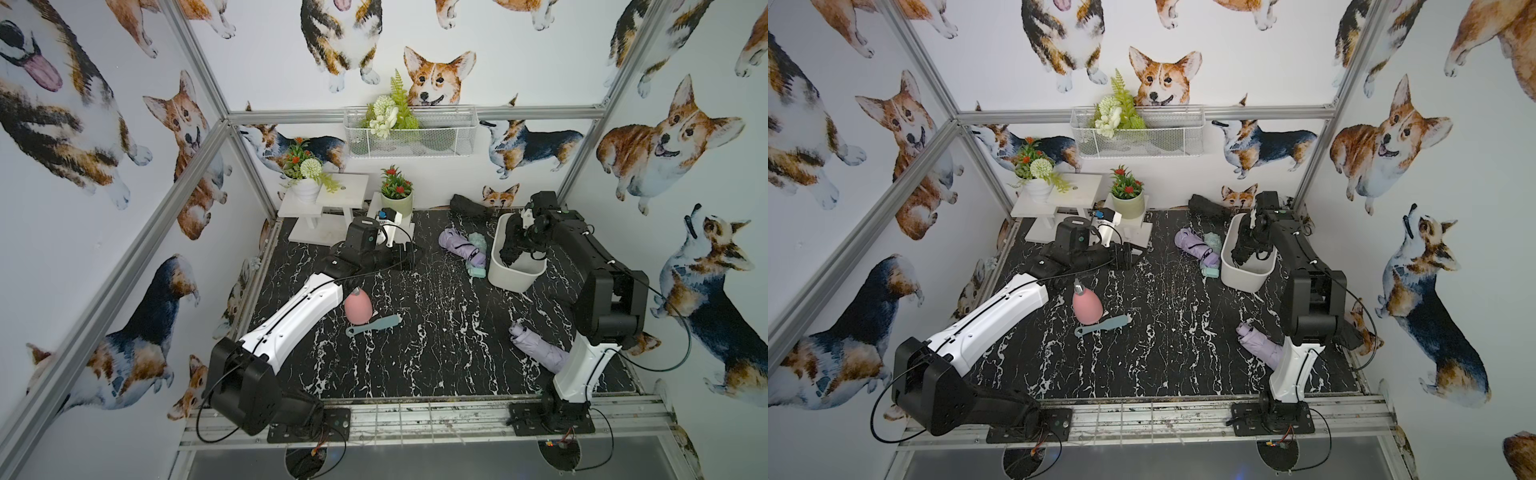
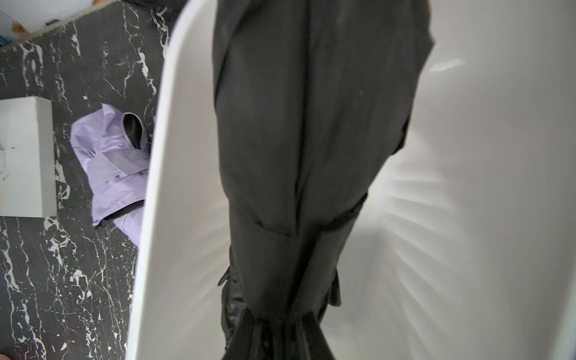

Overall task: Put the umbrella into the storage box
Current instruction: Place the umbrella in the storage box.

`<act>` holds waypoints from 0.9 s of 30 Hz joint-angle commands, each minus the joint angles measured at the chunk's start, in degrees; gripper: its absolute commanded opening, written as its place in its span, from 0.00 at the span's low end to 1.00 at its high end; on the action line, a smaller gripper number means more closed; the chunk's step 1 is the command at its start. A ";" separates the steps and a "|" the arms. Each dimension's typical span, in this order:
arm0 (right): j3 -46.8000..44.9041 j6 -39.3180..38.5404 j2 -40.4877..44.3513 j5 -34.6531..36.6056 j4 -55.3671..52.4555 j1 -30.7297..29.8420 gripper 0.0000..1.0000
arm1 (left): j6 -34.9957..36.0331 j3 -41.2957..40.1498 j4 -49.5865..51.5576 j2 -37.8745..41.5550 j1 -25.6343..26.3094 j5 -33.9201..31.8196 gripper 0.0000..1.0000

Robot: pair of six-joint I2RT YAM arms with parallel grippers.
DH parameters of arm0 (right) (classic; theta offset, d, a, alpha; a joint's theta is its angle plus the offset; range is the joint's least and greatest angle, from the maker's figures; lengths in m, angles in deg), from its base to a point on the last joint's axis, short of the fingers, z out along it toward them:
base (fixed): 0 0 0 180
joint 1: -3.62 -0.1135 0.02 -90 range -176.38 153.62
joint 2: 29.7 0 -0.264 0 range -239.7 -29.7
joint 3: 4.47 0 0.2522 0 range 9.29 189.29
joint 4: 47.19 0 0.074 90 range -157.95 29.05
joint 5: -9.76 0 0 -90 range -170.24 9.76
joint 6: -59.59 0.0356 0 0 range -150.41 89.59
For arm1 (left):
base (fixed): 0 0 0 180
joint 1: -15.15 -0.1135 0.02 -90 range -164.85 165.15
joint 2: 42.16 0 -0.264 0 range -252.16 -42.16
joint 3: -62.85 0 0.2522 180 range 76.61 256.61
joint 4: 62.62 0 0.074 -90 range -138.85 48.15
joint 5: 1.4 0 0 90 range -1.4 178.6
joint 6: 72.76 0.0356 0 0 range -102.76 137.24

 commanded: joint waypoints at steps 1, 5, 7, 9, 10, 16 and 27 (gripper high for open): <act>2.34 -0.42 -3.97 -3.03 -0.87 -0.03 0.00 | 1.05 0.49 0.10 -0.79 -0.03 0.33 0.84; 3.97 -0.80 -6.60 -3.64 -2.02 -0.01 0.01 | 1.11 1.07 0.64 -1.38 -0.05 0.74 0.84; 4.50 -1.11 -7.42 -4.06 -2.18 -0.04 0.05 | 1.08 0.92 0.64 -1.37 -0.05 0.83 0.84; 4.92 -1.46 -7.75 -4.52 -2.72 -0.02 0.20 | 1.03 0.85 0.65 -1.45 -0.03 0.74 0.84; 5.03 -1.44 -7.82 -4.59 -2.90 -0.04 0.27 | 0.95 0.90 0.64 -1.63 -0.03 0.82 0.84; 0.48 -0.45 0.56 -1.82 0.39 0.02 0.67 | 0.75 1.37 1.17 -2.55 0.04 1.18 0.84; -12.62 3.34 23.65 0.55 0.74 3.11 0.78 | 7.29 3.56 1.43 -4.94 6.58 -3.78 0.84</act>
